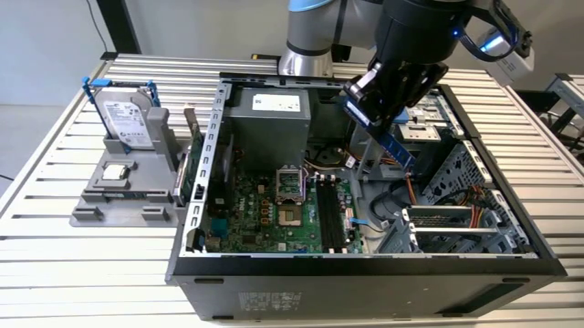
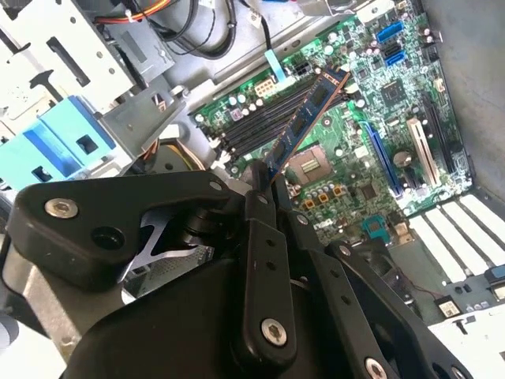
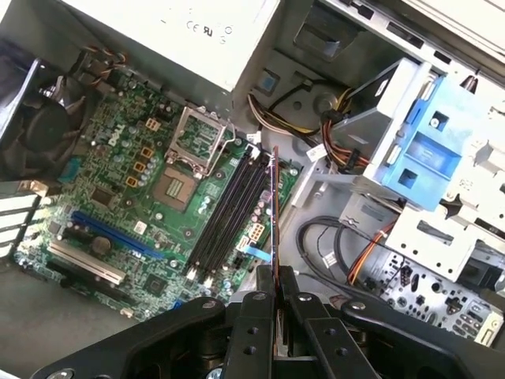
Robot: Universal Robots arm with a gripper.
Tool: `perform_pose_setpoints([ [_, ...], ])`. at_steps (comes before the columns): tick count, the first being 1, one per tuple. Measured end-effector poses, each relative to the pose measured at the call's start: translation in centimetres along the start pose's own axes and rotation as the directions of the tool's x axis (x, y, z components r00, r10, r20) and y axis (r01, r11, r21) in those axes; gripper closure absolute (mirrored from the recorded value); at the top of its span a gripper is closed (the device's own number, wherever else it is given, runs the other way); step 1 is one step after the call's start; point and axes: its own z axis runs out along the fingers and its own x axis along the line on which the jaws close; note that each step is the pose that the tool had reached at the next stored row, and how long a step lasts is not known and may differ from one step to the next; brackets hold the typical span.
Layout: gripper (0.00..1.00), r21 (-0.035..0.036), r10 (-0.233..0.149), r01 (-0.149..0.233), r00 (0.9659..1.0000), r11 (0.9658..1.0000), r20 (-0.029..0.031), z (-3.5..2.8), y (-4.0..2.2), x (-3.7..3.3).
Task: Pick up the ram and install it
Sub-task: 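Insert the ram into the slot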
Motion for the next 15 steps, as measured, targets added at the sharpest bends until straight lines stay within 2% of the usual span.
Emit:
perform_pose_setpoints([
  [7, 1.0, 0.0021, 0.039, -0.039, 0.9992, 0.9992, 0.0013, 0.0, -0.04, -0.07],
  [15, 1.0, 0.0043, 0.083, -0.083, 0.9966, 0.9966, 0.0028, 0.01, -0.09, -0.18],
])
